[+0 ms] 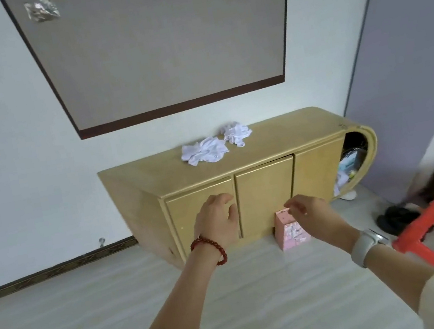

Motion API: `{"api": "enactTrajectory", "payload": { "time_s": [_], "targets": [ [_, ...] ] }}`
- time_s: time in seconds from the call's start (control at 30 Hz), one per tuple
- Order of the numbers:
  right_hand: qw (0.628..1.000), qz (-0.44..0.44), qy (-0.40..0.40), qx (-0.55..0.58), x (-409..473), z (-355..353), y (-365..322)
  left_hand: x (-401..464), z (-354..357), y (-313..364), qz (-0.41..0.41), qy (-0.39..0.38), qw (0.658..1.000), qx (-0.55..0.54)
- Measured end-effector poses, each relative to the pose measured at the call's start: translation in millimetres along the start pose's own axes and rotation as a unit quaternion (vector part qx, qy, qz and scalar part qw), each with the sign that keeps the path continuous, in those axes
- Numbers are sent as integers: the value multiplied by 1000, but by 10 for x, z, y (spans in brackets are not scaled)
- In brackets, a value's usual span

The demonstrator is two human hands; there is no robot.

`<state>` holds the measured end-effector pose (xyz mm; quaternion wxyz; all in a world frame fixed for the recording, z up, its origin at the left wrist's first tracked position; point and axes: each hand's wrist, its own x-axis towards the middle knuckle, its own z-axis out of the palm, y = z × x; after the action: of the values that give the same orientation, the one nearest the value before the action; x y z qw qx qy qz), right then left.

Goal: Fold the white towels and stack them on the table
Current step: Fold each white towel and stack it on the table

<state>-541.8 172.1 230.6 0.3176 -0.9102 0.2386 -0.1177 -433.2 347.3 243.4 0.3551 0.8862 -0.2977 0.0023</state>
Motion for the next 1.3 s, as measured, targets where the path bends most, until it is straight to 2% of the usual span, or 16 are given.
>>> {"api": "enactTrajectory", "payload": {
  "time_s": [0.2,0.47,0.63,0.93,1.17,1.3],
  "targets": [
    [999,31,13,30,1604,-45,415,1727,663,-151,8,-24,999,-28],
    [997,62,15,38,3493,-267,795,3686,1375,-349,-39,-66,997,-25],
    [996,71,-19,59,4568,-140,1221,4686,1993,-542,-98,-70,993,-12],
    [988,47,-125,75,6275,301,1916,6056,3007,-1024,-205,-65,976,40],
    [984,47,-144,92,7089,616,2214,6827,3450,-1514,-246,-21,968,55],
    [984,31,-144,98,7402,756,2222,7093,3525,-1627,-214,85,973,-12]
  ]
}}
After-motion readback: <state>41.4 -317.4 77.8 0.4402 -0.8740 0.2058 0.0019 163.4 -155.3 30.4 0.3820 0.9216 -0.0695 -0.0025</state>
